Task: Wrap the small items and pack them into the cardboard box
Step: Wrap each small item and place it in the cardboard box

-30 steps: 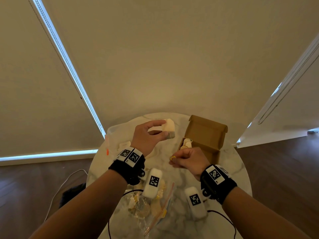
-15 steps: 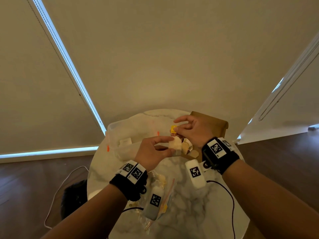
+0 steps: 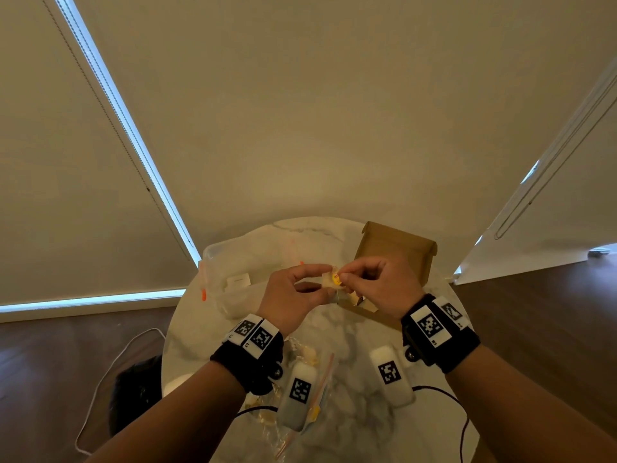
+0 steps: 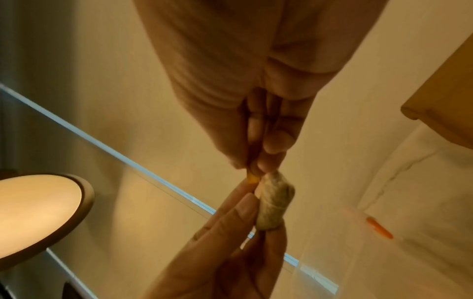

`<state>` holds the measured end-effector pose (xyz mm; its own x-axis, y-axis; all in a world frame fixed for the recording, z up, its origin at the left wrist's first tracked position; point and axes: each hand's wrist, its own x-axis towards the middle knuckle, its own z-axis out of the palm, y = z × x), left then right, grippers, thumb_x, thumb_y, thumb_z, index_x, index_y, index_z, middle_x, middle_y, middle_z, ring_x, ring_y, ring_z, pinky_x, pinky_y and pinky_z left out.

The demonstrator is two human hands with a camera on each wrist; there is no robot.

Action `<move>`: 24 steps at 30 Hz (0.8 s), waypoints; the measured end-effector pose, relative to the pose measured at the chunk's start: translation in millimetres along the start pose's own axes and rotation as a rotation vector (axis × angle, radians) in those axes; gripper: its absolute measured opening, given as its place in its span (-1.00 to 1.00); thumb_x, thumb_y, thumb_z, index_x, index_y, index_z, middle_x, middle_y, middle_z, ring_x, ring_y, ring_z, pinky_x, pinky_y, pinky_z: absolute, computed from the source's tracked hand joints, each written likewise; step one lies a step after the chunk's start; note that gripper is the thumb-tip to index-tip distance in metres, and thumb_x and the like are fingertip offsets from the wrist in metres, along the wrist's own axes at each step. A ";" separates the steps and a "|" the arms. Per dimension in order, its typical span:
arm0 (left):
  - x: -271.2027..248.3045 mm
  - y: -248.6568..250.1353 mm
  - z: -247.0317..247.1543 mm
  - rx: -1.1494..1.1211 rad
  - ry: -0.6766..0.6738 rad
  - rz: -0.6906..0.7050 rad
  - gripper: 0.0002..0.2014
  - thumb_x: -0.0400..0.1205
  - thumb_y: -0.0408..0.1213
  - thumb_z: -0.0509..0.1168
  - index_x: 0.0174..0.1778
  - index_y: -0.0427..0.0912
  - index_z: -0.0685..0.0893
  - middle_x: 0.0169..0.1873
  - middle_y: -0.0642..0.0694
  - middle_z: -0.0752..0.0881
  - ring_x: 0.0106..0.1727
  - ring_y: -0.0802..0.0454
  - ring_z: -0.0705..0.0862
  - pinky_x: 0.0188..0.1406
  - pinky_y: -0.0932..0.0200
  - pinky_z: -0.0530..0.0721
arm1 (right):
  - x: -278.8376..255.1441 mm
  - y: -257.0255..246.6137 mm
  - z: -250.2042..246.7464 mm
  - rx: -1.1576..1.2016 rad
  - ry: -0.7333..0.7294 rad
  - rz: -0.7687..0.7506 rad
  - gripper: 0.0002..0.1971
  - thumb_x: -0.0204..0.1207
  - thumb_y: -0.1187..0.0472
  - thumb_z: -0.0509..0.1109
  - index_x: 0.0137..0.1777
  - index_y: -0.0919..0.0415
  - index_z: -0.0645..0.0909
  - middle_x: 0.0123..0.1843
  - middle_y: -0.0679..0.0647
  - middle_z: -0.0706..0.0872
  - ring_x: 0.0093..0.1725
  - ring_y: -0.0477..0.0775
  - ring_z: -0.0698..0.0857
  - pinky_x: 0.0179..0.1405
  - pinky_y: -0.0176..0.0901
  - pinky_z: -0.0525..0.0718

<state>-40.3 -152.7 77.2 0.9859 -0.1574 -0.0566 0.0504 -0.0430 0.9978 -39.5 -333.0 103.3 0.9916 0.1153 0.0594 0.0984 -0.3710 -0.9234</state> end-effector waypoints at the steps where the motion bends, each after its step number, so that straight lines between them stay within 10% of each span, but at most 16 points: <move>1: 0.2 0.2 -0.1 -0.005 0.000 0.003 -0.65 0.41 -0.46 0.57 0.06 -0.04 0.80 -0.14 0.18 0.84 -0.08 0.08 0.83 -0.01 0.21 0.77 | 0.1 0.9 -0.6 -0.012 0.003 -0.008 -0.96 0.46 0.33 0.52 -0.12 0.25 0.78 -0.33 0.17 0.78 -0.40 -0.08 0.71 -0.35 -0.27 0.71; 24: 4.6 -0.2 -2.8 0.011 -0.014 0.027 -0.60 0.34 -0.44 0.63 0.07 -0.07 0.81 0.03 -0.12 0.81 -0.10 -0.01 0.82 -0.04 0.11 0.78 | 9.6 8.7 -4.6 -0.076 -0.026 0.105 -0.85 0.46 0.33 0.52 0.01 0.17 0.74 -0.28 0.19 0.79 -0.42 -0.10 0.71 -0.38 -0.36 0.67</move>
<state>-35.4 -150.6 76.8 0.9845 -0.1728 -0.0299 0.0218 -0.0490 0.9986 -28.8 -339.3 97.6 0.9943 0.0957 -0.0466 0.0017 -0.4513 -0.8924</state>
